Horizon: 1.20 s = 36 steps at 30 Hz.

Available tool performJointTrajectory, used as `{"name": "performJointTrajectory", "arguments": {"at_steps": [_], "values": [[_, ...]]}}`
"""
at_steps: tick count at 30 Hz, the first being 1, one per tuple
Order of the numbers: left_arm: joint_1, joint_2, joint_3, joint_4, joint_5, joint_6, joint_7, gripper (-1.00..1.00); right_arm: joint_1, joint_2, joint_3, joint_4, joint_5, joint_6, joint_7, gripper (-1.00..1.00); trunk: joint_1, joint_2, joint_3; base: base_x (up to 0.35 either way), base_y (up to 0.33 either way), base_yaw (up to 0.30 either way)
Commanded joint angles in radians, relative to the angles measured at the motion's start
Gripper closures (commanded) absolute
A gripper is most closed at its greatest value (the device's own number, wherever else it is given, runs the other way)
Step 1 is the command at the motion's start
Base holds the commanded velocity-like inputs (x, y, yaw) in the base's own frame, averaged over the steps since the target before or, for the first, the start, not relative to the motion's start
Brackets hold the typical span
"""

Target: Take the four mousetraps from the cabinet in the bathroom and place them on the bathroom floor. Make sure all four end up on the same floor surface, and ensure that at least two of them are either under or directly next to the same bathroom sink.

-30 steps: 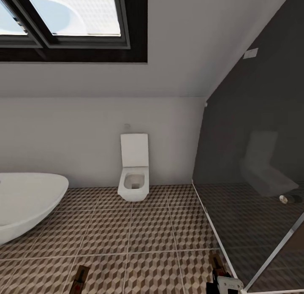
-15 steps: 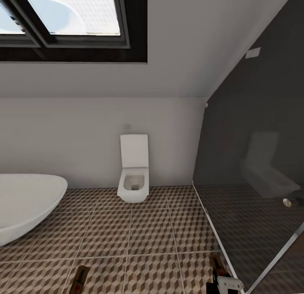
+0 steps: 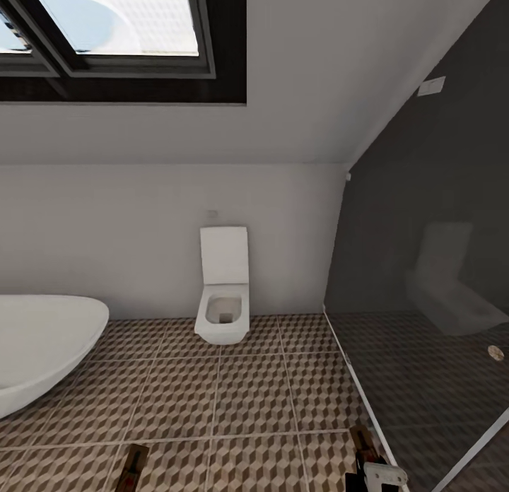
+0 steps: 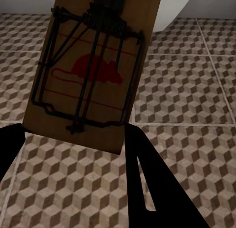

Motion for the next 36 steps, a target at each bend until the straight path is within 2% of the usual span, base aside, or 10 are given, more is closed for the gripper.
{"name": "performJointTrajectory", "arguments": {"at_steps": [1,7,11,21,26,32,36], "values": [[-0.002,-0.001,-0.005,0.003,0.008,-0.004,-0.007,1.0,-0.001,-0.001,0.009,0.0,-0.005,-0.001,-0.008,1.0,0.001,-0.002,-0.002,0.004,0.0,0.0],[-0.002,0.007,-0.005,0.003,0.008,-0.006,-0.007,1.0,-0.001,-0.001,0.009,0.031,-0.006,0.003,-0.004,1.0,0.001,-0.002,-0.002,0.001,0.0,0.0],[-0.002,0.027,-0.005,0.003,0.008,-0.005,-0.007,1.0,-0.001,-0.001,0.009,0.07,-0.007,0.003,-0.005,1.0,0.001,-0.002,-0.002,0.0,0.0,0.0],[-0.002,0.037,-0.006,0.003,0.008,-0.003,-0.008,1.0,-0.001,0.0,0.008,0.316,-0.008,0.005,-0.005,1.0,0.001,-0.002,-0.002,0.0,0.0,0.0],[-0.002,0.036,-0.006,0.003,0.008,-0.003,-0.008,1.0,-0.001,0.001,0.009,0.331,-0.01,0.005,-0.004,1.0,0.001,-0.002,-0.002,0.0,0.0,0.0],[-0.002,0.035,-0.006,0.003,0.008,0.001,-0.008,1.0,-0.001,0.03,0.008,0.336,-0.011,0.005,-0.003,1.0,0.001,-0.002,-0.002,0.0,0.0,0.0],[-0.002,0.036,-0.006,0.003,0.008,0.002,-0.008,1.0,-0.001,0.035,0.008,0.336,-0.011,0.005,-0.003,1.0,0.001,-0.002,-0.002,0.0,0.0,0.0]]}}
